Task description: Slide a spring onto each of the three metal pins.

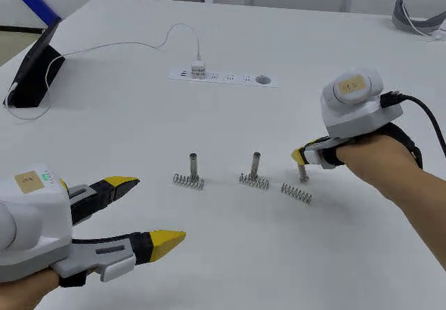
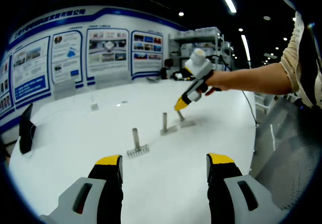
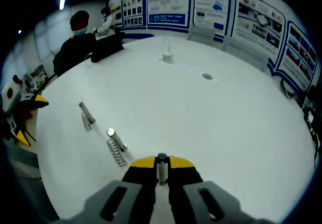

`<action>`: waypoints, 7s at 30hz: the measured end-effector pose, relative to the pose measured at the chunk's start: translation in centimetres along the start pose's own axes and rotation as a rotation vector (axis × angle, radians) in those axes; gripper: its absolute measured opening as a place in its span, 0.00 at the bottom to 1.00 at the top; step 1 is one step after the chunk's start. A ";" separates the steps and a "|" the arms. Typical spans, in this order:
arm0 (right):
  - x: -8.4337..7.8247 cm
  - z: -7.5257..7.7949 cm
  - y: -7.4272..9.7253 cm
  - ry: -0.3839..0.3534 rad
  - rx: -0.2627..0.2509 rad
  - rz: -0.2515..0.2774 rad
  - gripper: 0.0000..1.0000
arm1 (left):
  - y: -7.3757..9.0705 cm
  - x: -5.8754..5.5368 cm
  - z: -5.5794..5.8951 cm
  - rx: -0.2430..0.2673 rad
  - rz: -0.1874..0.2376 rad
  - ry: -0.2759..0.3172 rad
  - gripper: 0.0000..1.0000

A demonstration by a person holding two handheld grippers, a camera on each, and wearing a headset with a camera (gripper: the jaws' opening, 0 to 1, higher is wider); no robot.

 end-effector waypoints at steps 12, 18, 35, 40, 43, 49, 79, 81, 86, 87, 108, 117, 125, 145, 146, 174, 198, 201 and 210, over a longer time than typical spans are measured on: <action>-0.9 -0.1 1.4 -0.027 -0.006 0.016 0.09 | 0.3 0.4 0.3 -0.008 -0.003 -0.018 0.69; -1.4 0.0 1.8 -0.045 -0.007 0.023 0.09 | 0.1 0.6 0.7 -0.021 -0.006 -0.028 0.69; -2.0 -0.1 1.8 -0.044 -0.005 0.038 0.10 | -0.3 1.0 1.6 -0.044 -0.015 -0.041 0.69; -2.0 -0.1 1.8 -0.037 -0.005 0.043 0.15 | -0.5 0.9 1.7 -0.046 -0.014 -0.038 0.69; -1.9 -0.1 2.0 -0.026 -0.005 0.046 0.16 | -0.5 0.8 1.7 -0.047 -0.014 -0.035 0.69; -2.1 0.2 2.8 -0.027 0.005 0.059 0.17 | -0.6 0.8 1.5 -0.048 -0.012 -0.033 0.69; -5.8 -2.6 1.6 0.183 0.218 -0.032 0.15 | -0.9 0.9 1.1 -0.053 -0.012 -0.036 0.69; -6.1 -2.8 1.5 0.198 0.227 -0.050 0.14 | -0.9 0.8 1.1 -0.049 -0.013 -0.034 0.69; -6.6 -2.9 1.2 0.228 0.240 -0.072 0.13 | -0.9 0.7 1.2 -0.044 -0.012 -0.029 0.69; -6.6 -2.8 1.1 0.230 0.241 -0.074 0.13 | -0.9 0.7 1.2 -0.043 -0.012 -0.029 0.69; -7.2 -3.2 1.1 0.279 0.269 -0.116 0.12 | -2.0 0.4 2.8 -0.097 -0.034 -0.046 0.65; -7.0 -3.8 2.1 0.287 0.277 -0.106 0.11 | -4.3 0.4 3.7 -0.182 -0.056 -0.099 0.61; -7.1 -4.5 3.1 0.303 0.293 -0.113 0.11 | -6.2 -0.2 4.4 -0.261 -0.088 -0.131 0.58; -6.2 -8.3 4.7 0.405 0.411 -0.123 0.11 | -9.8 -1.3 6.1 -0.373 -0.147 -0.163 0.47; -6.0 -8.5 4.8 0.413 0.418 -0.123 0.11 | -10.0 -1.4 6.2 -0.376 -0.150 -0.165 0.46; -5.7 -12.5 6.0 0.600 0.547 -0.178 0.12 | -10.7 -1.2 9.1 -0.458 -0.151 -0.263 0.23; -3.2 -13.8 7.7 0.660 0.541 -0.144 0.11 | -10.7 -1.5 9.6 -0.488 -0.150 -0.322 0.12; -2.5 -14.4 7.9 0.675 0.545 -0.125 0.11 | -10.7 -1.5 9.6 -0.489 -0.149 -0.322 0.11; -1.5 -15.4 7.9 0.692 0.560 -0.084 0.12 | -10.6 -1.3 9.7 -0.485 -0.146 -0.317 0.11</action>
Point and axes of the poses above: the centre of the closed fingertips' face, and the gripper's own axes: y roughly backward along the fingers, z roughly to its right, x roughly out of its top, the point moved 1 cm from there along y, roughly backward along the fingers, and after that the axes turned 4 degrees about z, right-handed, at the moved point
